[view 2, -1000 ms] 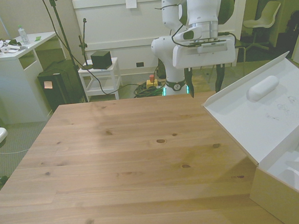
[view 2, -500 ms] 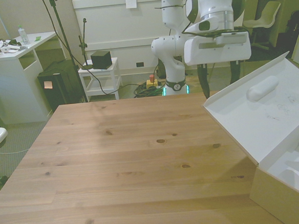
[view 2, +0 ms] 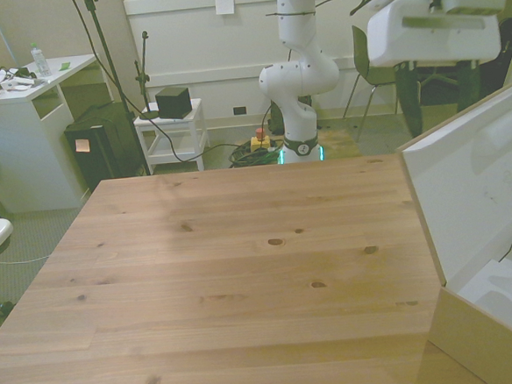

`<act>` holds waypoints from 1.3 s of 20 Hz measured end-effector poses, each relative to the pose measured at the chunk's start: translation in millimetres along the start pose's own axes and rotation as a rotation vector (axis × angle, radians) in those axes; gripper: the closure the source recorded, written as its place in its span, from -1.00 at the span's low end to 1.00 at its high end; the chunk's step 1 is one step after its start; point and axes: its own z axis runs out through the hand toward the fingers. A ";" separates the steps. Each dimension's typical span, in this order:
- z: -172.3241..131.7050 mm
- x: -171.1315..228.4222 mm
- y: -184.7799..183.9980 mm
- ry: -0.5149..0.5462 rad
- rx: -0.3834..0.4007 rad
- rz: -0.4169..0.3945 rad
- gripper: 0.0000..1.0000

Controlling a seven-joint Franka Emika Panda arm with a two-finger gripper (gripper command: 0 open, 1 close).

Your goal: Close the box

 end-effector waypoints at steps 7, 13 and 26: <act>42.3 51.9 -40.1 0.005 -0.027 -0.003 -1.00; 68.6 76.5 -43.4 -0.002 -0.069 0.018 -1.00; 27.6 -28.5 20.9 -0.153 -0.183 0.161 -1.00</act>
